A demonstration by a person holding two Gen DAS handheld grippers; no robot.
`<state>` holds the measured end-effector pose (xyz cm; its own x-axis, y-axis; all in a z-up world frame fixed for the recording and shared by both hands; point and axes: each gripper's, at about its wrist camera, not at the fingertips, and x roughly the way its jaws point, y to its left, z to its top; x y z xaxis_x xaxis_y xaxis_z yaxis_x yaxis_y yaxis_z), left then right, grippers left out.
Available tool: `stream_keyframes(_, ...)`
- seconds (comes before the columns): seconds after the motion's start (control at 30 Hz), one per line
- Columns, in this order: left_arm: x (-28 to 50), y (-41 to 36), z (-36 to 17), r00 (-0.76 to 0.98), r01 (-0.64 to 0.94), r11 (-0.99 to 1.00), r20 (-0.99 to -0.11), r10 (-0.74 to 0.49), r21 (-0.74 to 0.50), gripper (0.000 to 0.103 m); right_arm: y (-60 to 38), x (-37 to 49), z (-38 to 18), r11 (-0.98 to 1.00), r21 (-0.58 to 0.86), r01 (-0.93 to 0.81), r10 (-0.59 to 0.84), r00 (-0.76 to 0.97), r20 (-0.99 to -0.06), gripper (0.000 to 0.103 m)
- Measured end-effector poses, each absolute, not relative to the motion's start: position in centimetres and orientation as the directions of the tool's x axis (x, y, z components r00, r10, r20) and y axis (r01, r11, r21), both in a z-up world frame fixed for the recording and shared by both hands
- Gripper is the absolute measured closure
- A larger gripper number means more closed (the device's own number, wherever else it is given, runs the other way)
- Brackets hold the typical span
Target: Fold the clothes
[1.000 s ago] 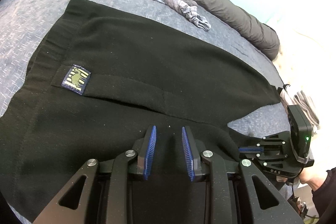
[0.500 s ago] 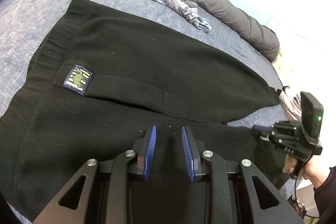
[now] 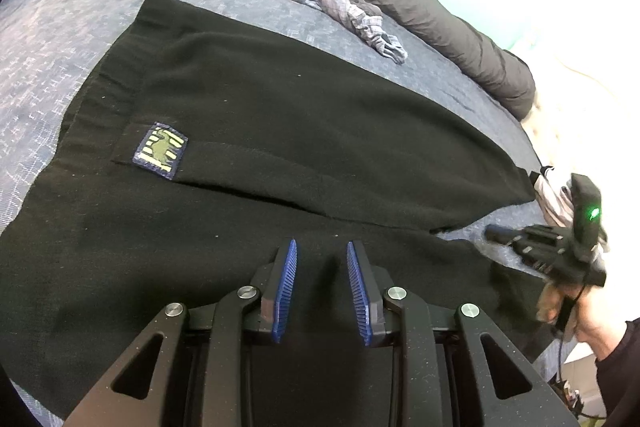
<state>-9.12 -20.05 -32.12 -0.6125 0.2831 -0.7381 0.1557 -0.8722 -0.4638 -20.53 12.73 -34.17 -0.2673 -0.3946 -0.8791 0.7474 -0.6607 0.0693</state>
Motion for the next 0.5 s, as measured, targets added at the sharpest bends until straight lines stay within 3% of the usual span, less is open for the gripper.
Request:
stream_keyframes(0.03, -9.1, -20.1, -32.1, -0.614, 0.157, -0.870, -0.736, 0.285, -0.467, 0.069, 13.7, -20.7, -33.9, -0.655, 0.101, 0.749, -0.415, -0.245, -0.876, 0.097)
stream_keyframes(0.07, -9.1, -20.2, -32.1, -0.615, 0.157, -0.868, -0.735, 0.286, -0.470, 0.067, 14.8, -20.8, -33.7, -0.648, 0.133, 0.750, -0.436, -0.222, -0.872, 0.090)
stream_keyframes(0.1, -9.1, -20.1, -32.0, -0.617, 0.156, -0.868, -0.733, 0.287, -0.471, 0.066, 15.7, -20.9, -33.5, -0.640, 0.159, 0.751, -0.451, -0.201, -0.870, 0.072)
stream_keyframes(0.17, -9.2, -20.0, -31.9, -0.618, 0.151, -0.869, -0.732, 0.288, -0.470, 0.066, 16.5, -20.3, -34.1, -0.617, 0.144, 0.773, -0.425, -0.173, -0.889, 0.062)
stream_keyframes(0.43, -9.3, -19.4, -32.0, -0.614, 0.147, -0.871, -0.734, 0.291, -0.468, 0.066, 17.2, -18.4, -38.2, -0.548, 0.105, 0.830, -0.308, -0.083, -0.948, 0.062)
stream_keyframes(0.5, -9.4, -19.4, -32.1, -0.613, 0.149, -0.871, -0.735, 0.290, -0.468, 0.066, 16.9, -18.0, -38.9, -0.525, 0.087, 0.847, -0.298, -0.087, -0.951, 0.068)
